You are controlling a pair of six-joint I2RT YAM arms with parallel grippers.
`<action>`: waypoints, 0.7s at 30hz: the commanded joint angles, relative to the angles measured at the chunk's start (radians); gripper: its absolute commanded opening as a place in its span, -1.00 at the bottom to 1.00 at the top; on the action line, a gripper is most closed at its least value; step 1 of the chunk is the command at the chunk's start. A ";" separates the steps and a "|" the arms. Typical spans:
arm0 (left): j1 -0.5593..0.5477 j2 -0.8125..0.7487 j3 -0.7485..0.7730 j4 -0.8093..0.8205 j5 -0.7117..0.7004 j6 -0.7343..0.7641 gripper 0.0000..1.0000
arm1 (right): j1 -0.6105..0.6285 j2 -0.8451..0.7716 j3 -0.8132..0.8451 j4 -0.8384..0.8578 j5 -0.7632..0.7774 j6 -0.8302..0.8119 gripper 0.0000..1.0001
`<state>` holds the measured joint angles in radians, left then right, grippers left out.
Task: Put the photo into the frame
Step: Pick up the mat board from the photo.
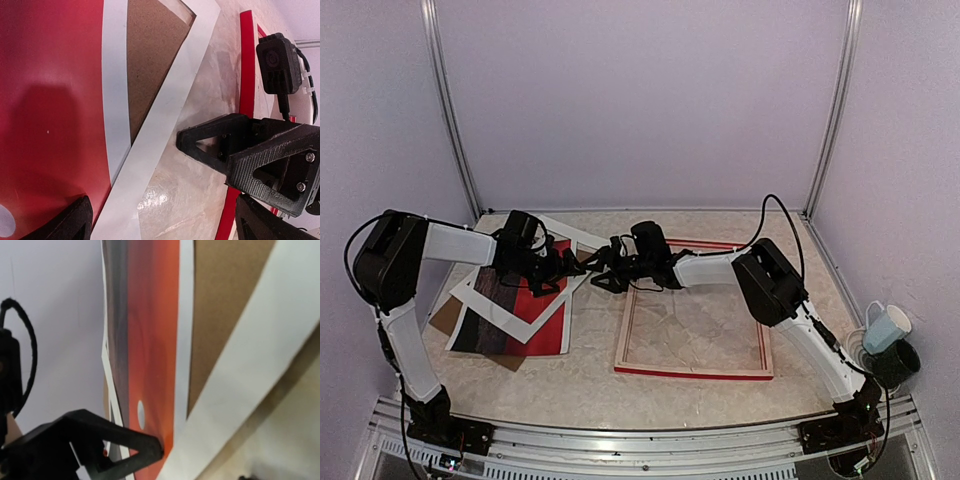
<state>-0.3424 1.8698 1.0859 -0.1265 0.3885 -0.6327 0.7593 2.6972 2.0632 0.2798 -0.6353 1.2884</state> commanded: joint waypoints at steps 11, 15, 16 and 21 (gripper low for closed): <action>0.007 -0.047 -0.145 0.174 0.187 -0.067 0.94 | 0.021 -0.011 0.031 -0.029 0.045 0.027 0.29; 0.006 -0.054 -0.162 0.205 0.210 -0.081 0.94 | 0.021 -0.013 0.019 -0.026 0.040 0.029 0.31; 0.006 -0.057 -0.168 0.221 0.218 -0.089 0.94 | 0.021 -0.014 0.016 -0.027 0.040 0.031 0.32; -0.001 -0.071 -0.179 0.263 0.256 -0.119 0.93 | 0.020 -0.015 0.000 0.016 0.036 0.042 0.31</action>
<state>-0.3321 1.8278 0.9245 0.1040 0.5835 -0.7185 0.7666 2.6942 2.0674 0.2695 -0.6010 1.3178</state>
